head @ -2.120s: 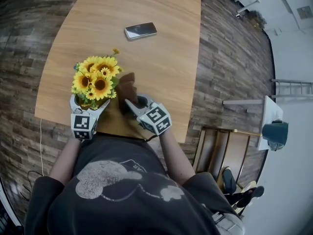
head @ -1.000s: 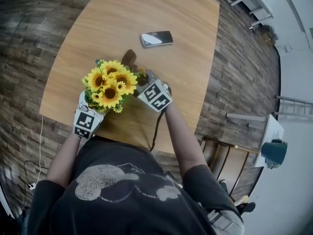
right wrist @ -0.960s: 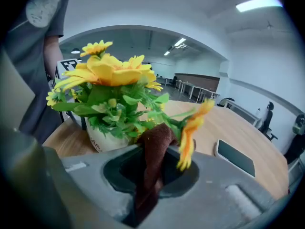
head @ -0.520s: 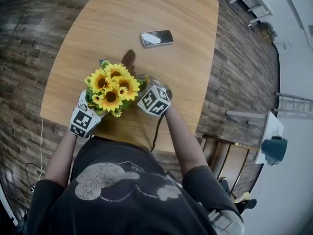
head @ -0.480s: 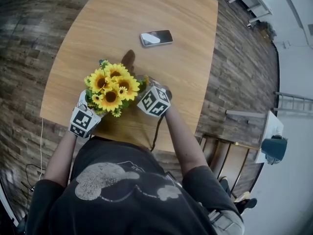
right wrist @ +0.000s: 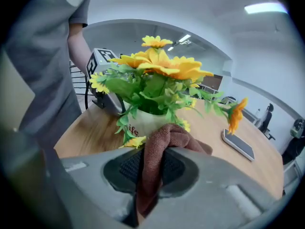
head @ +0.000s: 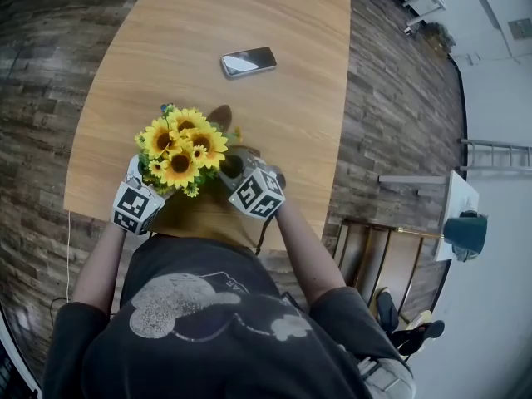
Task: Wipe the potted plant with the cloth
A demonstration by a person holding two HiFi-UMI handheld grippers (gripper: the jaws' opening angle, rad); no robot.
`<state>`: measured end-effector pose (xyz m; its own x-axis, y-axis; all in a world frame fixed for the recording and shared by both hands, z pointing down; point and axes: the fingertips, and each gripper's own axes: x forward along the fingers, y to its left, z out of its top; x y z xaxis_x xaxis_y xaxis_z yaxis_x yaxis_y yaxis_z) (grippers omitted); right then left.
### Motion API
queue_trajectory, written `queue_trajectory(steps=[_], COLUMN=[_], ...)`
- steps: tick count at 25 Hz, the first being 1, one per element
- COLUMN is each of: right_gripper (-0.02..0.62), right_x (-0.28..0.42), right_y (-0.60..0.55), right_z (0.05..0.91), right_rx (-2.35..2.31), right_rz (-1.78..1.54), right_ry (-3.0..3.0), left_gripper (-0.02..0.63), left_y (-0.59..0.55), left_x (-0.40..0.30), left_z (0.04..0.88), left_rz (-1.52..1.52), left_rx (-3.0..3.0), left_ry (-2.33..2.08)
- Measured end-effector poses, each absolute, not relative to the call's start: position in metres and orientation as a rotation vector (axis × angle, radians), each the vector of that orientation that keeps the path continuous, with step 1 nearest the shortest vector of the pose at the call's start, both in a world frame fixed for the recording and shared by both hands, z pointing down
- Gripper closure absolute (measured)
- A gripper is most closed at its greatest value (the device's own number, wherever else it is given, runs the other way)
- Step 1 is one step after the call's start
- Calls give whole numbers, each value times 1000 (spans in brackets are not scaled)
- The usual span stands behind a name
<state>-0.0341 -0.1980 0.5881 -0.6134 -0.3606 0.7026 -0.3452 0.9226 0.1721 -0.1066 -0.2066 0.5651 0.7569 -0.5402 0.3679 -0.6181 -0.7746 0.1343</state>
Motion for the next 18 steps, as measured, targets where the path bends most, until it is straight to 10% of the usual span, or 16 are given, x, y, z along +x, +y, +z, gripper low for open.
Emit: queue_trajectory(steps=[18], right_gripper=[551], right_x=[34], right_y=[-145], right_z=[573], right_rx=[829], right_rz=[205], right_ry=[-2292], left_gripper=[150], left_y=[-181], left_x=[-67], left_z=[570], left_rz=[512], left_rx=[2848], left_ry=[-566])
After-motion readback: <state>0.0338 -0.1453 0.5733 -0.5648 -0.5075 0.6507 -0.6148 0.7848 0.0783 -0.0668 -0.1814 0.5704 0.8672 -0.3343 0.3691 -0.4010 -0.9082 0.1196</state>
